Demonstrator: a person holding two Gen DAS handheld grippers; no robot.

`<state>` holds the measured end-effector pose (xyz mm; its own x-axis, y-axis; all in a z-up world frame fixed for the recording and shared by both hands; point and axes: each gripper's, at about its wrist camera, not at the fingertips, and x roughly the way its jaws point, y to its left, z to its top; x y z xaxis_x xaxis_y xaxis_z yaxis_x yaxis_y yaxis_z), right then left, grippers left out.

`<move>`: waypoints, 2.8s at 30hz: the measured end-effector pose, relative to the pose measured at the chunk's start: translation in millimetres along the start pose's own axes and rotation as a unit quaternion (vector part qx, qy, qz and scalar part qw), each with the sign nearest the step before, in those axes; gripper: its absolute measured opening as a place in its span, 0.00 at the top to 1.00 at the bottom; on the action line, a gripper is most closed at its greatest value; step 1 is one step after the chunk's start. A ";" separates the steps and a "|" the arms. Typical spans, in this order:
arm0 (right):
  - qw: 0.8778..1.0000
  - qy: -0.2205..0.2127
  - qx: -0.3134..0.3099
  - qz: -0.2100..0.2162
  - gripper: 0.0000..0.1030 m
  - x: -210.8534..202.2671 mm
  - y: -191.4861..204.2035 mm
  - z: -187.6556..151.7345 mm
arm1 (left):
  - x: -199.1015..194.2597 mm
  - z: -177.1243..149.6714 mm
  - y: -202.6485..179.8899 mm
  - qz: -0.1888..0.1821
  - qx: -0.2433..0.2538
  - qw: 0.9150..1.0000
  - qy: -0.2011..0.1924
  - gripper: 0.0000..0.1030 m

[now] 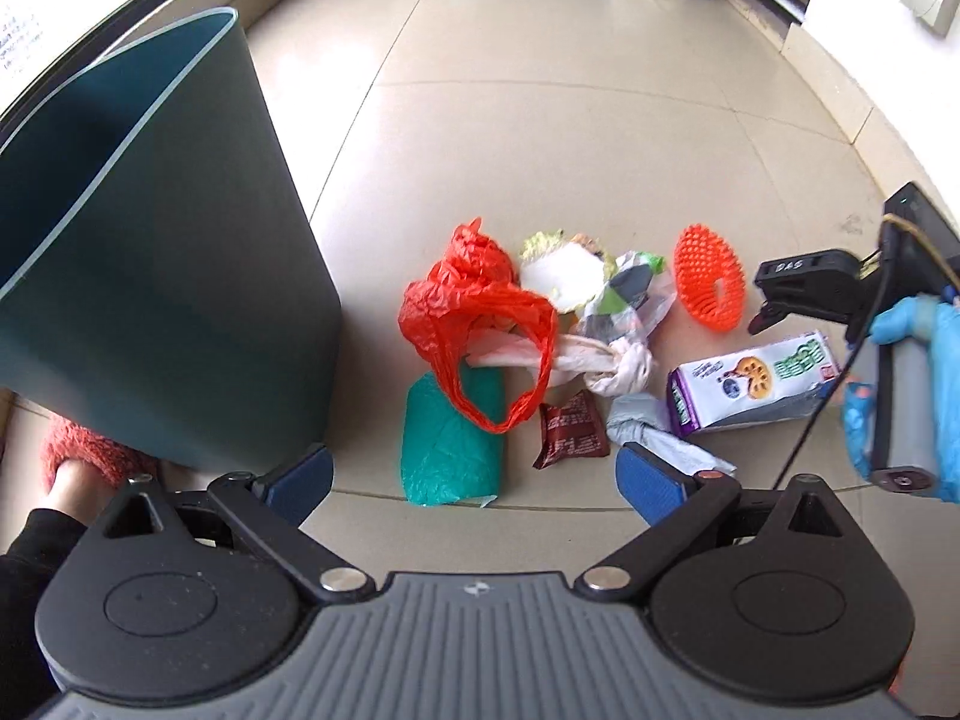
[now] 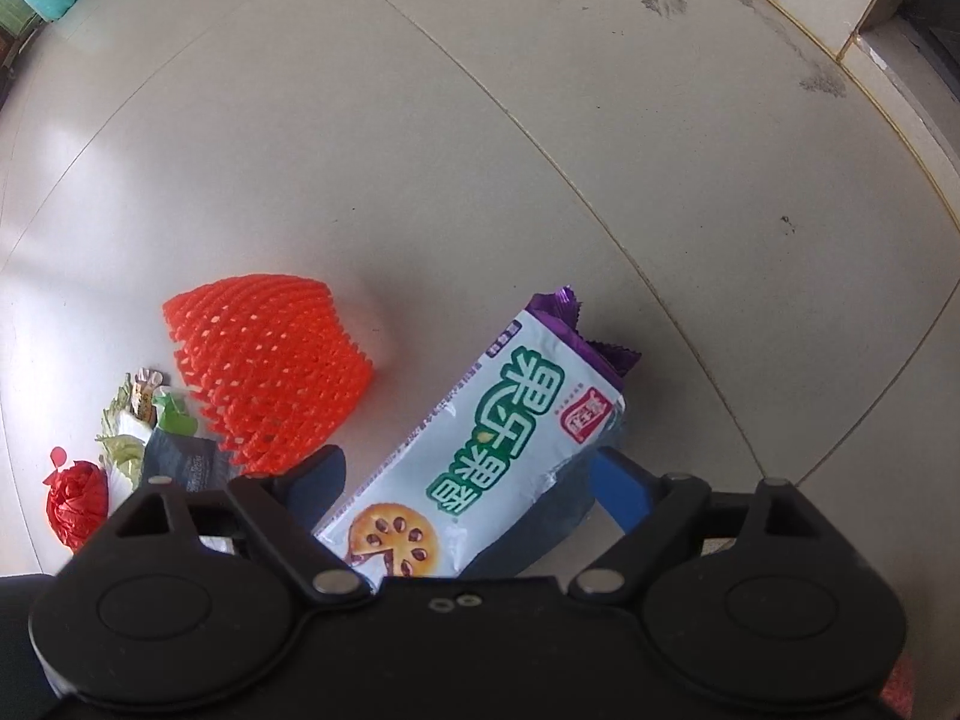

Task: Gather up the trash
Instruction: 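Grasp the white-and-purple snack wrapper with the right gripper while the left gripper grips the bin rim, then carry the snack wrapper over the teal bin and release it inside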

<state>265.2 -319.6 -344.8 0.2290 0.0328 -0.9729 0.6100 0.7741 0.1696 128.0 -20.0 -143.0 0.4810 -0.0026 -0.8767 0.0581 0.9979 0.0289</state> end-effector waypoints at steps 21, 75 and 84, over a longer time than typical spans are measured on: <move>0.999 0.035 -0.009 0.008 0.22 15.9 4.2 -2.1 | -60.0 102.2 249.9 0.204 -0.183 0.954 -0.121 0.03; 0.776 -0.021 -0.583 0.239 0.72 -281.4 307.1 -187.1 | -42.9 41.3 219.1 0.122 -0.195 0.971 0.063 0.86; 0.759 0.016 -0.623 0.190 0.71 -231.4 336.5 -201.5 | -32.8 34.5 225.5 0.111 -0.187 0.974 0.067 0.86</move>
<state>264.6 60.7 -94.2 0.1789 0.4033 -0.8974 -0.6902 0.7015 0.1776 155.6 202.8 -91.2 0.3263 0.1997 -0.9239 -0.3686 0.9269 0.0702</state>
